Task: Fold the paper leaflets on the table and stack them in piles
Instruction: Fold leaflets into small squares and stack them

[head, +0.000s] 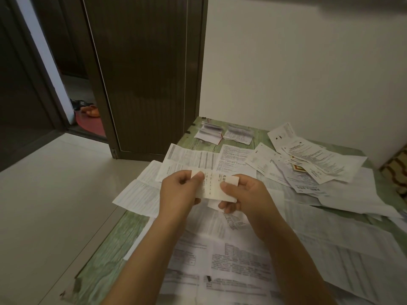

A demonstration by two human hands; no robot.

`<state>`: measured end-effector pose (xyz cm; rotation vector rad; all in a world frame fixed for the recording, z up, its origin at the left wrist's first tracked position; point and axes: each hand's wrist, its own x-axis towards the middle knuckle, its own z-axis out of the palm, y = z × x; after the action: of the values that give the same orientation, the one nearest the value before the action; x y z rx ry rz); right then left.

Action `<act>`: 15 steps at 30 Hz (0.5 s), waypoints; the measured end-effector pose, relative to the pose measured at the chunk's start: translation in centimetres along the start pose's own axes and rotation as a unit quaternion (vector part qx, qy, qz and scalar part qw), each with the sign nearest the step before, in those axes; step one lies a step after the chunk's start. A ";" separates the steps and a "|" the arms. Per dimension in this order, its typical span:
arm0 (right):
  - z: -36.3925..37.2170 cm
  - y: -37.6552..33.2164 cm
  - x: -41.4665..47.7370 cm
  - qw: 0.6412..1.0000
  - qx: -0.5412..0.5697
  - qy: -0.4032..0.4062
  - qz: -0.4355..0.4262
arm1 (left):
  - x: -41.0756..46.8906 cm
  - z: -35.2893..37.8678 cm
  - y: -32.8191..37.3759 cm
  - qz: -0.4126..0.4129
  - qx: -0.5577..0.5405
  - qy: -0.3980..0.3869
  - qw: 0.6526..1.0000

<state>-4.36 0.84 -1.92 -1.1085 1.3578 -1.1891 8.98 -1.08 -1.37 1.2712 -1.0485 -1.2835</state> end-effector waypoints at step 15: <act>0.0 -0.1 0.0 0.994 0.053 0.093 -0.004 | 0.1 -1.2 0.9 -0.069 0.003 -0.158 0.985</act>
<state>-4.37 0.78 -1.80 -0.9468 1.4129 -1.3818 10.29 -1.18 -0.57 1.1840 -1.2016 -1.6278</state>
